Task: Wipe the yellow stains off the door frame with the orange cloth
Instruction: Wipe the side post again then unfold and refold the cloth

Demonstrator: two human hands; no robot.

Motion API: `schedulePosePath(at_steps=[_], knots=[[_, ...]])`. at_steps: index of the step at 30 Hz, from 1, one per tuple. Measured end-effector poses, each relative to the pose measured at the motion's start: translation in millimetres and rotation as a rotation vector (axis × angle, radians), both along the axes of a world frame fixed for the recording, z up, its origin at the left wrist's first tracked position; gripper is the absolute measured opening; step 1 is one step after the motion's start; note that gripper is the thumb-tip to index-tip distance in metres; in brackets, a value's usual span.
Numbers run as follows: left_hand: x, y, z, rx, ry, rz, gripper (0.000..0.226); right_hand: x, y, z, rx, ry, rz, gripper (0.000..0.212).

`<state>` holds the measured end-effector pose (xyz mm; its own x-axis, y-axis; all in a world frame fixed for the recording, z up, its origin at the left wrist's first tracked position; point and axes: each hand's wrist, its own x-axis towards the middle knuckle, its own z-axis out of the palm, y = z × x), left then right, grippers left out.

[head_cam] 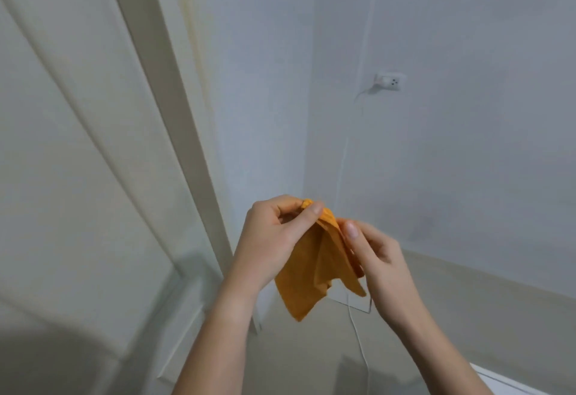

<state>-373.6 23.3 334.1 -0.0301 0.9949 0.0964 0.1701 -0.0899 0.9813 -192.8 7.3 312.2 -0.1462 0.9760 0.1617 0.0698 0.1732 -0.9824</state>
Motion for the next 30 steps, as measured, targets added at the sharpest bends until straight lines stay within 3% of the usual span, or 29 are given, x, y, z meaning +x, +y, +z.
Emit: schedulePosePath(at_steps=[7, 10, 13, 18, 25, 30], knots=[[53, 1, -16, 0.019, -0.058, -0.160, 0.006, 76, -16, -11, 0.054, -0.331, -0.273, 0.017], [74, -1, -20, -0.045, -0.103, -0.210, 0.007, 111, -28, -10, 0.086, -0.303, -0.364, 0.020], [94, 0, -22, -0.087, -0.148, -0.229, 0.021, 141, -38, -9, 0.045, -0.246, -0.411, 0.015], [122, 6, -25, -0.203, -0.140, -0.466, 0.042, 175, -71, -9, -0.039, -0.196, -0.411, 0.019], [169, 1, -48, -0.307, -0.044, -0.716, 0.032, 204, -120, -24, -0.106, -0.204, -0.611, 0.031], [200, -1, -61, -0.291, 0.012, -0.784, 0.027, 232, -162, -26, -0.171, -0.178, -0.604, 0.018]])
